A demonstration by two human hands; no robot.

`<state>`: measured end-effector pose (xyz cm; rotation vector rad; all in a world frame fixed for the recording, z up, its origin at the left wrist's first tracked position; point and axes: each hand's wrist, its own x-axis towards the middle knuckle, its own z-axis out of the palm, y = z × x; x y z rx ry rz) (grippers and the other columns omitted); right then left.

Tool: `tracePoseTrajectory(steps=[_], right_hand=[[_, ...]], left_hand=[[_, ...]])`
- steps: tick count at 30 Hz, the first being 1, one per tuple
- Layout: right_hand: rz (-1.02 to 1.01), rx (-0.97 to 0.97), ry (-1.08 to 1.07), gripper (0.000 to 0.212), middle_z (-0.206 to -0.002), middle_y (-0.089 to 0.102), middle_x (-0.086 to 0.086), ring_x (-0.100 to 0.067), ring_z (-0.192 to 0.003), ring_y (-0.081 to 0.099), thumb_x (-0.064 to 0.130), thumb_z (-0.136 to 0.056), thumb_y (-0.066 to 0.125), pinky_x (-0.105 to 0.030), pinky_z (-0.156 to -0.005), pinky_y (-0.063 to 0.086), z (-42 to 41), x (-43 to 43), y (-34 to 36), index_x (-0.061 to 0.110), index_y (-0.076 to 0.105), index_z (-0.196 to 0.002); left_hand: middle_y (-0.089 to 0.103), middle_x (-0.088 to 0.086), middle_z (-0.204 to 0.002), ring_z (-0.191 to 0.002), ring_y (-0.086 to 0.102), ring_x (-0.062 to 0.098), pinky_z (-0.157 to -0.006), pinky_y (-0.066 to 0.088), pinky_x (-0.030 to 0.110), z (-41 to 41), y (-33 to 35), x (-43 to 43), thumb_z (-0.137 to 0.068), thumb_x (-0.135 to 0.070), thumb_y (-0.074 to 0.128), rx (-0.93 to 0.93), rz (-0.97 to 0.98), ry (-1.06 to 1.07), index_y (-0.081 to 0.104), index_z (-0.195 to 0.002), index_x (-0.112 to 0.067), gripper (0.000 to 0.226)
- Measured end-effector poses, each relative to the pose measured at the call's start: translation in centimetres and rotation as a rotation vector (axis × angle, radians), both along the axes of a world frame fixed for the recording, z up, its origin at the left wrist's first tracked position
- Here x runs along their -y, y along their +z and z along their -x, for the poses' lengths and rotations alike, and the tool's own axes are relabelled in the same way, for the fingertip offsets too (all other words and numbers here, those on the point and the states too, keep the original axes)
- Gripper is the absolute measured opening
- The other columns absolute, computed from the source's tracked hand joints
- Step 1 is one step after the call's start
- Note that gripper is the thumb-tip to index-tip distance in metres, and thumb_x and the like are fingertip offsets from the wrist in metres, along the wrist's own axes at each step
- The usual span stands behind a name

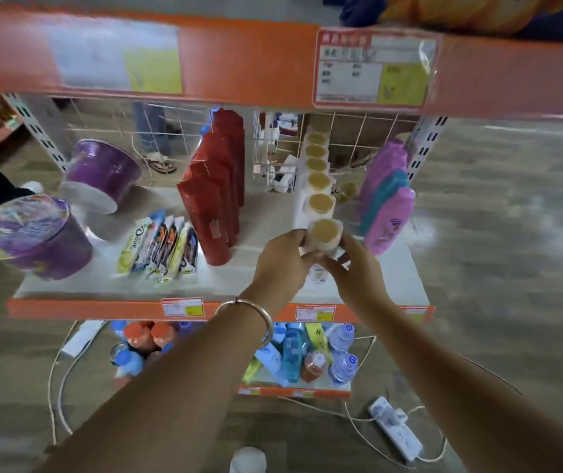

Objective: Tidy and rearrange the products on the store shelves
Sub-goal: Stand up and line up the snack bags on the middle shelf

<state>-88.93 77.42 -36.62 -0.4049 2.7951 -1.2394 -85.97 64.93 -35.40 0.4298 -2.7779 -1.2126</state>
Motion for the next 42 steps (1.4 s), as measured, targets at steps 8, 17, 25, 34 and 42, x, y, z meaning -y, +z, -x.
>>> tracePoseTrajectory(steps=[8,17,25,34,42], right_hand=[[0.12,0.041,-0.003,0.033,-0.093,0.063,0.007,-0.015,-0.072,0.054,0.022,-0.085,0.066,-0.013,-0.058,0.041,0.9,0.8,-0.2,0.02,0.058,-0.117],[0.091,0.065,0.005,0.036,-0.103,0.066,-0.001,-0.019,-0.078,0.058,0.024,-0.088,0.061,-0.029,-0.066,0.045,0.3,1.3,-0.2,0.018,0.053,-0.123],[0.046,0.094,-0.044,0.042,-0.122,0.06,-0.006,-0.028,-0.109,0.055,0.022,-0.086,0.063,-0.035,-0.084,0.045,0.1,1.3,-0.1,0.014,0.048,-0.125],[-0.156,0.315,-0.135,0.067,-0.14,0.04,-0.014,-0.034,-0.122,0.047,0.018,-0.084,0.061,-0.051,-0.097,0.046,-2.4,0.1,-2.9,0.016,0.03,-0.143],[-0.248,0.412,-0.127,0.017,-0.092,0.064,-0.022,-0.03,-0.094,0.061,0.004,-0.078,0.055,-0.031,-0.073,0.049,-6.7,3.2,-6.2,0.013,0.069,-0.083]], left_hand=[[0.069,-0.002,-0.108,-0.095,0.061,0.021,-0.073,0.041,0.025,0.8,0.0,0.5,-0.085,-0.032,0.063,-0.029,0.027,0.005,0.063,-0.111,-0.019,0.029],[0.069,-0.002,-0.112,-0.1,0.06,0.021,-0.087,0.049,0.034,0.1,-0.1,1.2,-0.084,-0.037,0.063,-0.046,0.06,0.0,0.062,-0.116,-0.019,0.037],[0.061,0.002,-0.127,-0.116,0.053,0.022,-0.094,0.043,0.033,-1.1,-0.1,0.7,-0.088,-0.042,0.057,0.023,0.029,-0.026,0.05,-0.13,-0.021,0.048],[0.037,0.011,-0.146,-0.136,0.026,0.028,-0.11,0.03,0.038,-6.8,-1.0,4.1,-0.091,-0.027,0.053,0.247,0.03,-0.01,0.025,-0.148,-0.019,0.064],[0.043,0.017,-0.139,-0.127,0.038,0.035,-0.104,0.033,0.037,-13.2,-2.9,13.0,-0.088,-0.021,0.054,0.398,0.09,0.292,0.032,-0.144,-0.018,0.061]])
